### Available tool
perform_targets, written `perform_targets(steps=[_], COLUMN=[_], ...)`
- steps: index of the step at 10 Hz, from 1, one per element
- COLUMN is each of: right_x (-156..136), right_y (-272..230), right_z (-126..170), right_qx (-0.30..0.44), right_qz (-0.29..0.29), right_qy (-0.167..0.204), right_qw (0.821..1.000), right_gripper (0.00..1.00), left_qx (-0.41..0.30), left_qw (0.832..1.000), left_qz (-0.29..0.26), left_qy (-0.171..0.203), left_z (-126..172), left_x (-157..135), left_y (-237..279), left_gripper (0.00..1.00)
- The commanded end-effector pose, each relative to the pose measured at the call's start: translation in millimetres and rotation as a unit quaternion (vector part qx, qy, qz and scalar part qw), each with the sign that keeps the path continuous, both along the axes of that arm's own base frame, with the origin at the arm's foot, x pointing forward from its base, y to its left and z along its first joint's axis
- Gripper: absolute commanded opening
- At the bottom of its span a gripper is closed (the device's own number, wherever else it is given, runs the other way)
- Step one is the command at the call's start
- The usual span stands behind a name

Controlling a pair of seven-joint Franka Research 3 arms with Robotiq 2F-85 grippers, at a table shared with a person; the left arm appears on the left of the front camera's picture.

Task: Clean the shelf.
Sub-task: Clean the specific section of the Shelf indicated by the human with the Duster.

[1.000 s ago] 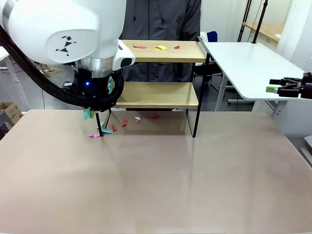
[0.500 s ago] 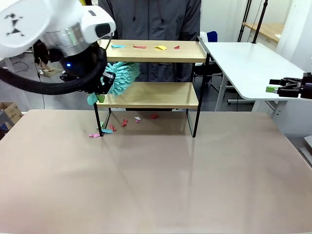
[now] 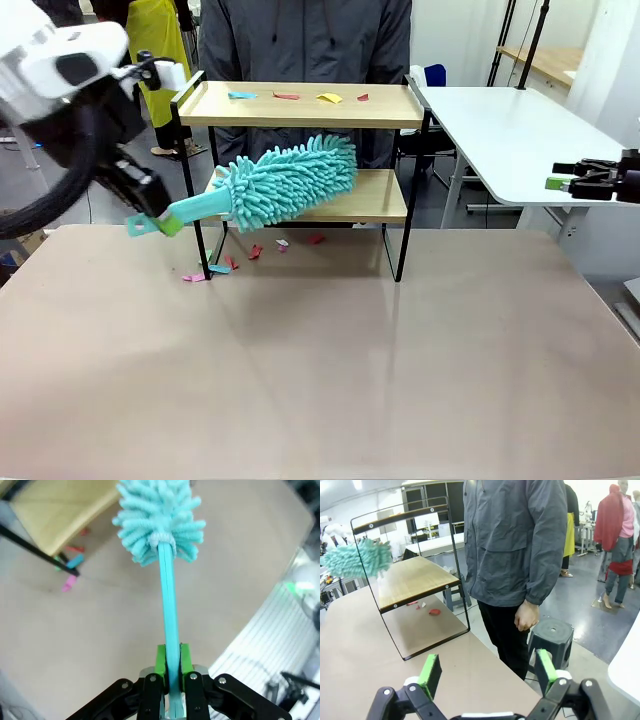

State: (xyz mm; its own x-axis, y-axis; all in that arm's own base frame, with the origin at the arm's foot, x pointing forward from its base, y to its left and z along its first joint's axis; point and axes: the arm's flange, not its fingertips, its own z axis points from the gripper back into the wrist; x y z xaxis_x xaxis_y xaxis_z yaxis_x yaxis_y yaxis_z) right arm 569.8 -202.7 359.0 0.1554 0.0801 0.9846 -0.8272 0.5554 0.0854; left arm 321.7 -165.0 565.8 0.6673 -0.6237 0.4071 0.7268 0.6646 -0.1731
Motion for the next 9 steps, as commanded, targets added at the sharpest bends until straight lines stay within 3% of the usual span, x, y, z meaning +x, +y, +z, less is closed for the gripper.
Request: perform_targets(steps=[1, 4, 6, 9], right_x=[0.9, 0.9, 0.9, 0.9], right_y=[2.6, 2.6, 2.6, 2.6], right_z=[1.9, 1.9, 1.9, 1.9], right_qx=[-0.002, -0.002, -0.002, -0.002], right_qz=[-0.001, -0.001, -0.001, -0.001], right_qy=[-0.001, -0.001, -0.001, -0.001], right_qw=[1.000, 1.000, 1.000, 1.000], right_gripper=[1.00, 1.00, 1.00, 1.00], left_qx=[-0.015, 0.013, 0.104, 0.184], left_qw=[0.996, 0.985, 0.972, 0.949], left_qz=[-0.076, -0.143, -0.153, -0.191], left_qy=[0.031, 0.091, 0.143, 0.169], left_z=[9.3, 35.7, 44.5, 43.0], left_x=[-1.1, -13.7, -24.5, -41.9], left_y=[26.8, 66.0, 85.9, 116.8], left_gripper=[0.13, 0.13, 0.13, 0.13])
